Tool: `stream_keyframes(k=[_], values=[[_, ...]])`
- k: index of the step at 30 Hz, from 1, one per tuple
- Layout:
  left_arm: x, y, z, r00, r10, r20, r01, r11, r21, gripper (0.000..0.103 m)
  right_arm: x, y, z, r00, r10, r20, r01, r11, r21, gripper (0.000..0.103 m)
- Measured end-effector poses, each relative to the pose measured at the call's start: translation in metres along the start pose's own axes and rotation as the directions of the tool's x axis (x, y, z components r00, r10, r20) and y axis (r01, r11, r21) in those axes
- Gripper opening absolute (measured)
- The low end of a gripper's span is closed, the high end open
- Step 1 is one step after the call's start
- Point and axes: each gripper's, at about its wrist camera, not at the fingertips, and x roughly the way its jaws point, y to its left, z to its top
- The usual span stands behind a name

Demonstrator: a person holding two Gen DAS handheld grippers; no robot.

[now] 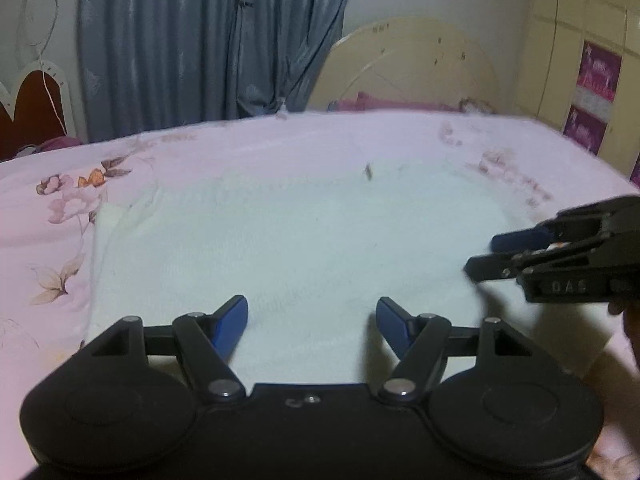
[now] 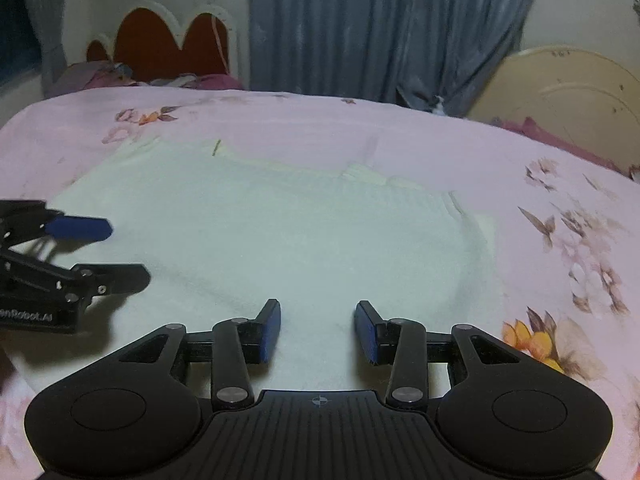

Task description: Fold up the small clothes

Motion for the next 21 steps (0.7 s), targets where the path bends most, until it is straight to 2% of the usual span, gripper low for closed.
stream_keyframes(k=[3, 5, 8, 17, 19, 21], values=[[0.003, -0.006, -0.003, 1.0, 0.016, -0.027, -0.016, 1.0, 0.001, 0.07, -0.009, 0.013, -0.003, 0.998, 0.066, 0.014, -0.066, 0.998, -0.01, 0.04], [0.005, -0.009, -0.006, 0.998, 0.046, -0.04, -0.046, 0.999, 0.013, 0.07, -0.002, 0.022, -0.007, 0.998, 0.049, -0.029, -0.05, 0.999, -0.016, 0.04], [0.002, -0.007, -0.009, 0.997, 0.064, -0.051, -0.064, 0.998, 0.011, 0.07, -0.001, 0.019, -0.012, 0.998, 0.044, -0.034, -0.044, 0.999, 0.002, 0.04], [-0.023, 0.024, -0.027, 0.989, 0.133, -0.06, -0.134, 0.991, -0.012, 0.07, -0.025, -0.036, -0.035, 0.993, -0.1, -0.056, 0.104, 0.991, 0.079, 0.04], [-0.028, 0.033, -0.03, 0.987, 0.15, -0.06, -0.152, 0.988, -0.033, 0.071, -0.029, -0.049, -0.039, 0.988, -0.134, -0.072, 0.141, 0.985, 0.104, 0.04], [-0.035, 0.04, -0.031, 0.985, 0.158, -0.067, -0.164, 0.982, -0.092, 0.068, -0.035, -0.058, -0.043, 0.988, -0.133, -0.082, 0.145, 0.975, 0.166, 0.04]])
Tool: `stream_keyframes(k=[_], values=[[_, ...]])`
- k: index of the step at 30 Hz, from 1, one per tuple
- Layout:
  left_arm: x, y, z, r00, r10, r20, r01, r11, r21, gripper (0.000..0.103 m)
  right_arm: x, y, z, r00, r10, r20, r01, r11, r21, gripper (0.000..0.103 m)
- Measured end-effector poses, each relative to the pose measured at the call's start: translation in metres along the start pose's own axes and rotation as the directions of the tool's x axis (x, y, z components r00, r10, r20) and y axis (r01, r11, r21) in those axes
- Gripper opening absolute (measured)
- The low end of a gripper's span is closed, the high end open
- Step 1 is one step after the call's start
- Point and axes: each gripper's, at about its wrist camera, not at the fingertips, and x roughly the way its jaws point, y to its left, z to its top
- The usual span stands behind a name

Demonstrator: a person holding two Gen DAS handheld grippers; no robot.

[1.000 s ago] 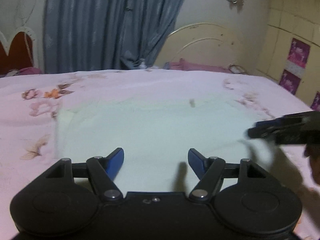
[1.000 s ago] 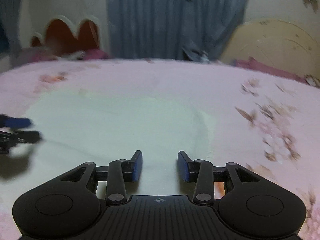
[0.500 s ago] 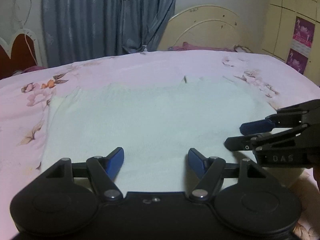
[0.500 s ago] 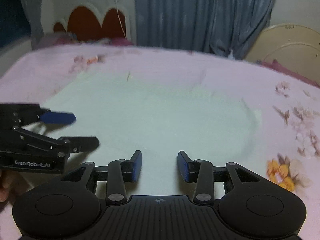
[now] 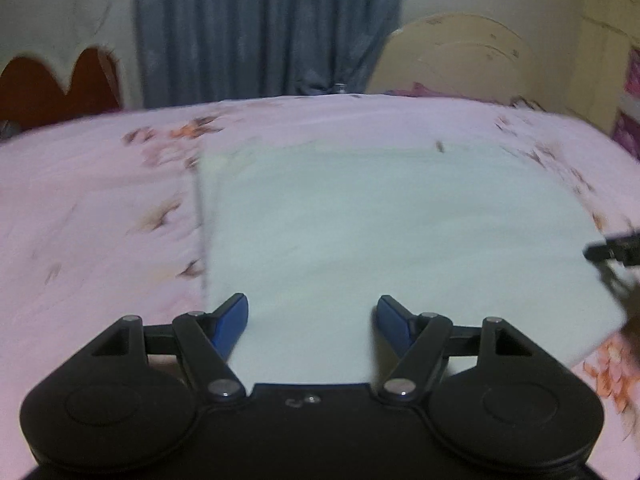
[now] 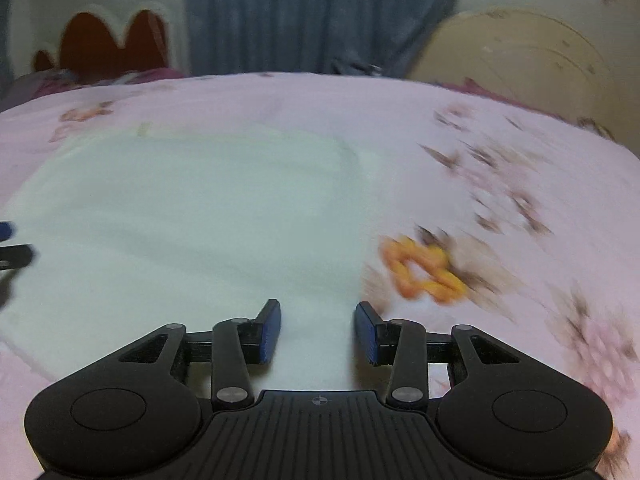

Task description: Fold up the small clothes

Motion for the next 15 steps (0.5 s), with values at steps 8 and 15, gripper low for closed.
stream_keyframes(k=[8, 15], values=[[-0.033, -0.046, -0.006, 0.995, -0.085, 0.057, 0.084, 0.996, 0.031, 0.069, -0.046, 0.084, -0.029, 0.979, 0.171, 0.107, -0.155, 0.978, -0.14, 0.04], [-0.028, -0.063, -0.024, 0.994, -0.109, 0.012, 0.109, 0.994, 0.03, 0.067, -0.044, 0.116, -0.042, 0.966, 0.253, 0.048, -0.243, 0.958, -0.149, 0.011]])
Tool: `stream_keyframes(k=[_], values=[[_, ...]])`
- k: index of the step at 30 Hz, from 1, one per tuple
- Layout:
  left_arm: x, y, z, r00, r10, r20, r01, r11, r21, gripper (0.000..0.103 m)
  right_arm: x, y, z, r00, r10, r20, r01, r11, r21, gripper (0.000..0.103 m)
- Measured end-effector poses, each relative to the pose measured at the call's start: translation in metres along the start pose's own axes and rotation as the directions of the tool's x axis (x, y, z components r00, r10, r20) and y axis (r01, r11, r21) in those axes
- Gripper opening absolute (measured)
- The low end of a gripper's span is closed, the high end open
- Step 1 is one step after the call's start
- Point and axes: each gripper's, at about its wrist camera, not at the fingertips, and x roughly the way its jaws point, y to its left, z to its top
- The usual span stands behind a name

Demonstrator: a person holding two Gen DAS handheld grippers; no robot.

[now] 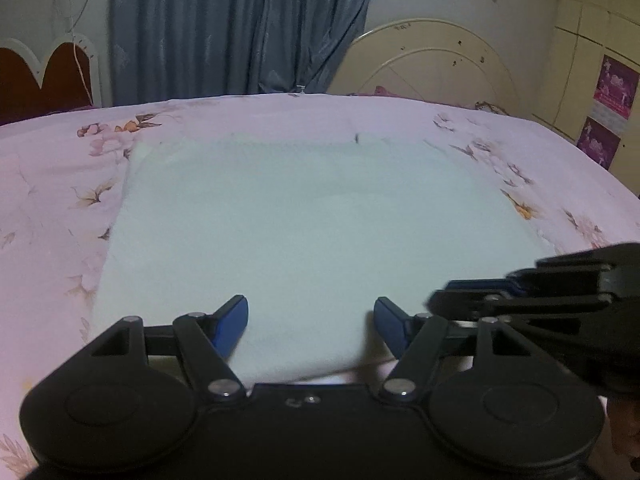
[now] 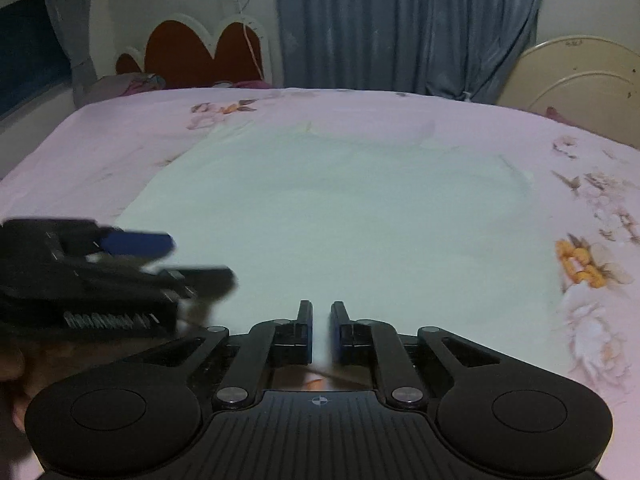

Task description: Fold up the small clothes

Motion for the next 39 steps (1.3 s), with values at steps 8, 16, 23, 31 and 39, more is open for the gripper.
stream_keyframes(k=[8, 16, 23, 31, 39], values=[[-0.004, 0.015, -0.011, 1.0, 0.031, -0.003, -0.031, 0.999, 0.01, 0.069, 0.002, -0.014, -0.006, 0.998, -0.058, -0.032, 0.057, 0.998, -0.036, 0.01], [-0.021, 0.041, -0.019, 0.997, 0.082, 0.005, -0.082, 0.996, -0.037, 0.069, -0.033, -0.08, -0.029, 0.983, -0.177, -0.038, 0.179, 0.983, 0.039, 0.01], [-0.028, 0.046, -0.023, 0.995, 0.098, 0.008, -0.098, 0.994, -0.052, 0.068, -0.048, -0.104, -0.039, 0.971, -0.232, -0.047, 0.236, 0.965, 0.112, 0.01], [-0.027, 0.049, -0.023, 0.995, 0.096, -0.001, -0.096, 0.993, -0.075, 0.068, -0.046, -0.095, -0.034, 0.972, -0.226, -0.058, 0.23, 0.968, 0.1, 0.01], [-0.029, 0.048, -0.025, 0.994, 0.109, -0.005, -0.109, 0.992, -0.07, 0.068, -0.058, -0.096, -0.031, 0.976, -0.218, 0.003, 0.217, 0.969, 0.118, 0.01]])
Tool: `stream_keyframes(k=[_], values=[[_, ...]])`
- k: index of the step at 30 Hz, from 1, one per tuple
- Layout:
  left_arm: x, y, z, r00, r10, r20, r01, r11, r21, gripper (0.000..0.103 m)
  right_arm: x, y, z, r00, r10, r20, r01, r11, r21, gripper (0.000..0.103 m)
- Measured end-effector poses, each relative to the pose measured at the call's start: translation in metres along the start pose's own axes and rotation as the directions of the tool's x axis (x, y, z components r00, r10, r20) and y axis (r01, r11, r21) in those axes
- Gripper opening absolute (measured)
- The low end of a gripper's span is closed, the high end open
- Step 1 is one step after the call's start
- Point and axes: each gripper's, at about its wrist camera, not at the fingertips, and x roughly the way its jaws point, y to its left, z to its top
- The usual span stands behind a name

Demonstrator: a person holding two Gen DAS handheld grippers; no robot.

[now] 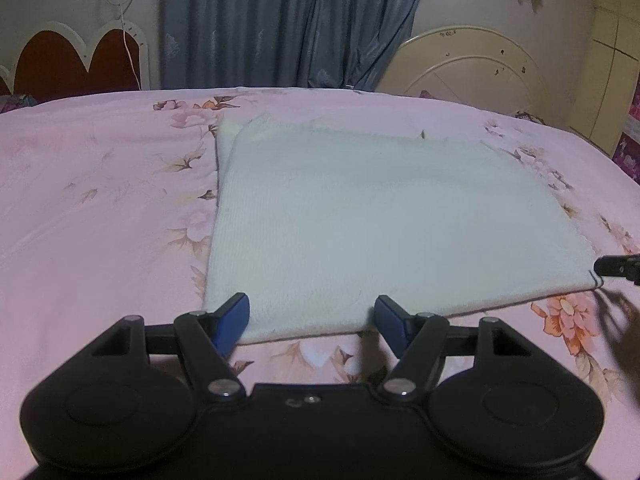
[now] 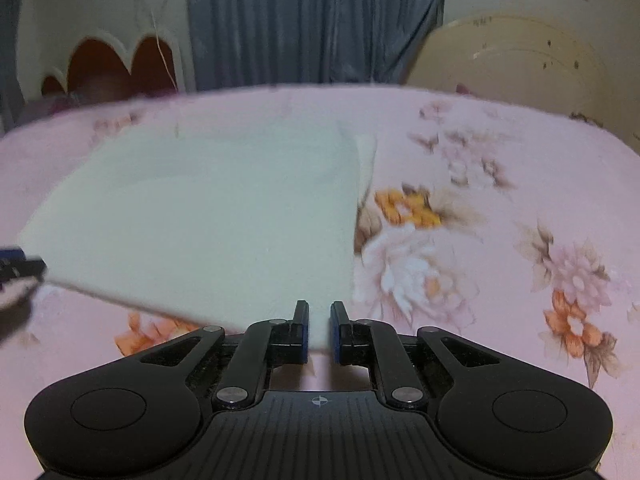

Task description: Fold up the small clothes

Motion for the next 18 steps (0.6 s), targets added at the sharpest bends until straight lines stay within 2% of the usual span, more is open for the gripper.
stream_keyframes(k=[2, 7, 10, 12, 14, 17, 18], values=[[0.001, -0.002, 0.001, 1.0, 0.006, -0.003, -0.006, 1.0, 0.009, 0.068, 0.012, -0.003, -0.005, 0.998, -0.019, -0.064, 0.02, 1.0, 0.006, 0.01], [0.001, -0.001, -0.002, 1.0, 0.004, -0.003, -0.004, 1.0, 0.029, 0.069, 0.012, -0.005, -0.005, 0.998, -0.015, -0.058, 0.015, 1.0, 0.005, 0.01], [-0.002, -0.005, -0.003, 1.0, 0.017, -0.018, -0.016, 0.997, 0.072, 0.069, 0.009, -0.004, -0.004, 0.998, -0.02, -0.058, 0.021, 1.0, 0.008, 0.01], [-0.012, -0.007, -0.003, 0.999, 0.049, -0.019, -0.047, 0.995, 0.086, 0.069, -0.005, -0.005, -0.003, 1.0, -0.013, -0.009, 0.013, 0.999, 0.038, 0.01], [-0.025, -0.003, -0.009, 0.998, 0.069, -0.009, -0.069, 0.997, 0.033, 0.071, -0.019, -0.007, -0.004, 0.999, 0.023, 0.035, -0.026, 0.997, 0.068, 0.01], [-0.037, 0.008, -0.022, 1.0, 0.007, 0.016, -0.005, 0.993, -0.117, 0.068, -0.031, -0.007, -0.006, 0.997, 0.066, 0.051, -0.071, 0.993, 0.097, 0.011], [-0.037, 0.011, -0.026, 0.999, -0.04, 0.023, 0.044, 0.982, -0.184, 0.068, -0.032, -0.005, -0.005, 0.996, 0.079, 0.049, -0.084, 0.991, 0.104, 0.011]])
